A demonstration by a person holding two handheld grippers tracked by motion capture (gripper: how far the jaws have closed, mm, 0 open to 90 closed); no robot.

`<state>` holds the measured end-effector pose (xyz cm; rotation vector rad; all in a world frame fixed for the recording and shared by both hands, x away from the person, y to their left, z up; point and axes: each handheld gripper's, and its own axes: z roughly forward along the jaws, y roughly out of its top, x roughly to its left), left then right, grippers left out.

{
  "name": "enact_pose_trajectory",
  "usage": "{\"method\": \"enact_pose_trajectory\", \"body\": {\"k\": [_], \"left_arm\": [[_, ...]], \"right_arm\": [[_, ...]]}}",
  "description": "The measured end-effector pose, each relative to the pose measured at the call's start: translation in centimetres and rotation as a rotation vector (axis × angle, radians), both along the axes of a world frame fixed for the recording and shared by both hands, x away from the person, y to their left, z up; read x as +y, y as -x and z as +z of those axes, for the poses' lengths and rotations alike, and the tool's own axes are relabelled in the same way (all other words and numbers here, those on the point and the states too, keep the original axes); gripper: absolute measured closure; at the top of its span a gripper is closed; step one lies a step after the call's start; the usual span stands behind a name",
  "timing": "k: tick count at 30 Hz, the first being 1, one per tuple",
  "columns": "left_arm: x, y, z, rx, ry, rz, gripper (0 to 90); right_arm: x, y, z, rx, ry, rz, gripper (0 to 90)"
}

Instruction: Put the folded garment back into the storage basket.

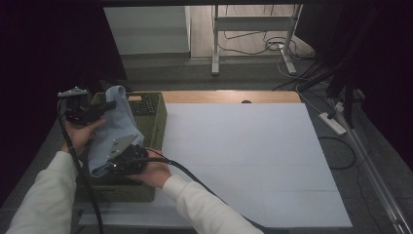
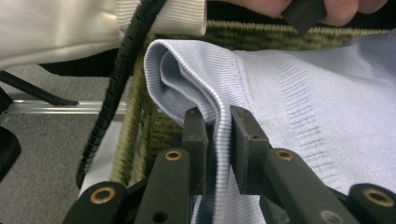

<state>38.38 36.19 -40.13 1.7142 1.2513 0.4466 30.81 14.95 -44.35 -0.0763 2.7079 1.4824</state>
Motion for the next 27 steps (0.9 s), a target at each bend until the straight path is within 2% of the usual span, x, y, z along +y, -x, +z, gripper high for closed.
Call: {"method": "enact_pose_trajectory", "body": {"k": [6,12,19,27], "left_arm": [[-0.4,-1.0,-1.2,0.028,0.009,-0.008,79.6],[-0.9,-1.6,-1.7,0.041,0.008,-0.022,79.5],[-1.4,-2.4,-2.7,0.086,-0.014,-0.026,79.2],[-1.7,-2.6,-3.1,0.1,-0.033,-0.032,79.2]], "right_arm": [[-0.4,-0.7,-0.6,0.017,0.018,-0.02,76.8],[-0.4,-1.0,-0.9,0.022,0.042,-0.036,76.7],[-0.3,-1.1,-1.6,0.038,0.064,-0.045,76.5],[-0.1,-1.1,-1.7,0.046,0.066,-0.055,76.4]]}}
